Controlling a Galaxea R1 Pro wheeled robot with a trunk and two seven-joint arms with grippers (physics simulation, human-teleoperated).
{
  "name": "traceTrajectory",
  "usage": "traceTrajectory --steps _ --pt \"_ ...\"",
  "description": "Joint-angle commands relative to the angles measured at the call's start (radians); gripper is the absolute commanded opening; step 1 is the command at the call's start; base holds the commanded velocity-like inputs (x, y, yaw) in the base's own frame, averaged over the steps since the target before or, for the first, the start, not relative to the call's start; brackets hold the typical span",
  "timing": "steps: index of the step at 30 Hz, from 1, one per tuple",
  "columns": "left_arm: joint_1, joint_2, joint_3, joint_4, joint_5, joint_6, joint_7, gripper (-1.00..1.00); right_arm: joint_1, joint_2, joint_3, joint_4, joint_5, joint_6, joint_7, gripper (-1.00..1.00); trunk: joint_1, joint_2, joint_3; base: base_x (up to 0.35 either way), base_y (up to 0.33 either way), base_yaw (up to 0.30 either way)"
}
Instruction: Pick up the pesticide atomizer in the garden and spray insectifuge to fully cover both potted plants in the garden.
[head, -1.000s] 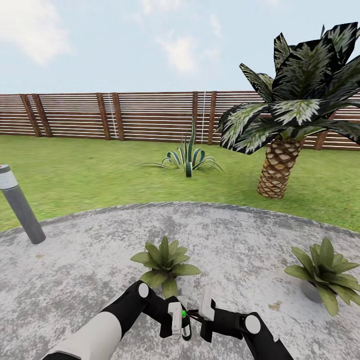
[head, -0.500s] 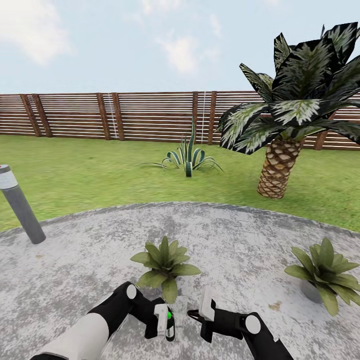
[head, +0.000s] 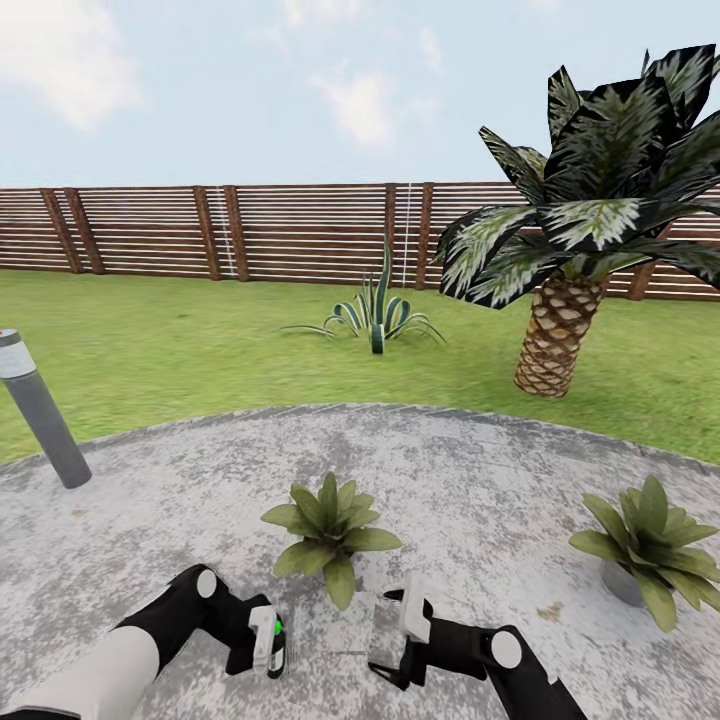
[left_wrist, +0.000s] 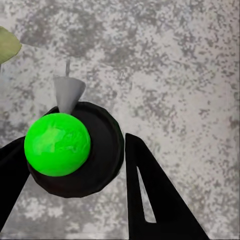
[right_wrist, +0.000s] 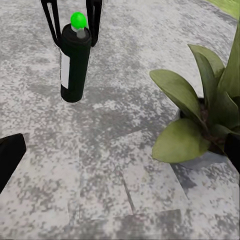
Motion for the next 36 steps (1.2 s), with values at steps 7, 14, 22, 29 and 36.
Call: traceTrajectory --steps 7,14,22,29,36 --pt "0.000 0.024 0.018 -0.004 0.006 0.009 0.053 -1.00 0.000 -0.011 -0.004 0.002 0.013 -0.005 -0.100 1.00 0.000 0.000 -0.001 0.000 0.000 0.000" --pt "0.001 0.022 0.171 0.001 0.013 0.013 0.203 -1.00 0.001 -0.134 -0.016 0.230 0.018 -0.011 -0.311 1.00 0.000 0.000 -0.001 0.000 0.000 0.000" --pt "0.001 0.013 0.384 0.001 0.012 0.063 0.242 -1.00 0.001 -0.141 -0.126 0.708 0.005 -0.018 -0.909 1.00 0.000 0.000 -0.001 0.000 0.000 0.000" --pt "0.000 0.012 0.435 -0.014 0.011 0.284 0.248 -1.00 0.001 -0.086 -0.172 0.802 -0.186 -0.017 -1.076 1.00 0.000 0.000 -0.001 0.000 0.000 0.000" --pt "0.000 0.011 0.434 -0.014 0.010 0.333 0.248 -1.00 0.001 -0.070 -0.176 0.835 -0.224 -0.018 -1.085 1.00 0.000 0.000 -0.001 0.000 0.000 0.000"
